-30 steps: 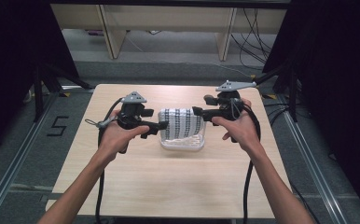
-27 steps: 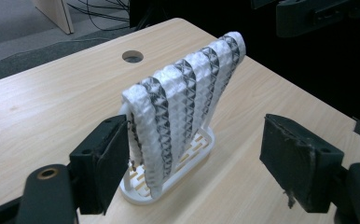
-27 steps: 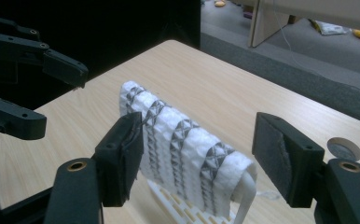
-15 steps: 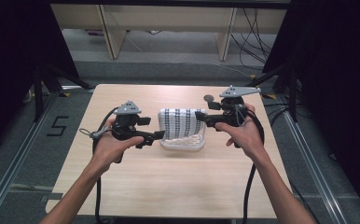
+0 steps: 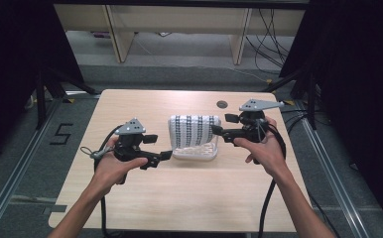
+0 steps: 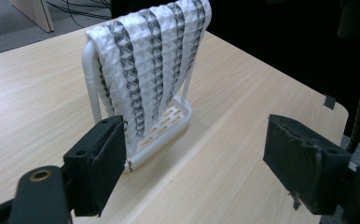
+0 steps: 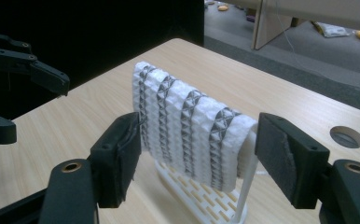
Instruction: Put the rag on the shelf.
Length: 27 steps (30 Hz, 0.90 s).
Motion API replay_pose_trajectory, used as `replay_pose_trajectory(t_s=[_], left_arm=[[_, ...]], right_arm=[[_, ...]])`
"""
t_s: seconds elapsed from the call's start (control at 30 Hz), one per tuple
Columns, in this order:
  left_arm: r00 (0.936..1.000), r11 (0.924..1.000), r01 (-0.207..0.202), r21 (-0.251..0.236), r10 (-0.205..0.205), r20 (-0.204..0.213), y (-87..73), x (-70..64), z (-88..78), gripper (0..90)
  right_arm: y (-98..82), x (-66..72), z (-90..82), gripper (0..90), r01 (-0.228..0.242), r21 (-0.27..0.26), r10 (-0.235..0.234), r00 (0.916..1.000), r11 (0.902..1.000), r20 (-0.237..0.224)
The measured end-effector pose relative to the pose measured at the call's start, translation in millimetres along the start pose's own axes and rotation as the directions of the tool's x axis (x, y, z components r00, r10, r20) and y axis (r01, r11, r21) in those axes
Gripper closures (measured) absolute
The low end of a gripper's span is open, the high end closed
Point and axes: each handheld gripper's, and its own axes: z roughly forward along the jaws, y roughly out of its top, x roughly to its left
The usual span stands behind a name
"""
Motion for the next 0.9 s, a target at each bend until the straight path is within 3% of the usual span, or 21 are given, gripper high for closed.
replay_pose_trajectory(t_s=[0.23,0.5,0.53,0.6,0.77,0.8,0.9], left_arm=[[1.0000,1.0000,0.001,0.001,-0.001,0.003,-11.5,-0.9,-5.1,20.4],[0.9999,0.9999,0.005,-0.015,-0.005,0.009,-21.1,-2.8,-12.0,20.2],[1.0000,0.9998,0.002,-0.021,-0.002,0.003,-23.1,-4.0,-12.8,20.2],[1.0000,0.9999,-0.006,-0.008,0.006,0.003,-26.2,-5.1,-14.4,19.8],[0.9999,1.0000,-0.008,-0.003,0.008,0.008,-34.3,-8.1,-15.9,19.0],[0.9999,1.0000,-0.008,0.000,0.008,0.008,-36.1,-8.9,-16.1,18.5],[0.9995,0.9998,-0.020,0.003,0.020,0.022,-41.3,-11.1,-16.2,17.7]], right_arm=[[-6.4,5.0,-4.5,32.5,0.014,-0.025,-0.015,0.9998,0.9996,-0.010],[-18.4,5.8,-9.3,32.5,0.014,-0.013,-0.014,0.9996,0.9998,-0.022],[-19.4,4.2,-8.1,32.5,0.033,-0.029,-0.034,0.9989,0.9990,-0.032],[-23.4,5.7,-12.0,32.4,0.005,-0.014,-0.005,0.9996,0.9999,-0.029],[-28.2,8.3,-13.6,32.2,-0.011,-0.013,0.010,0.9994,0.9999,-0.032],[-29.4,7.7,-12.9,32.0,0.012,-0.027,-0.013,0.9993,0.9996,-0.034],[-33.6,12.4,-12.4,31.7,-0.013,-0.023,0.012,0.9988,0.9997,-0.048]])
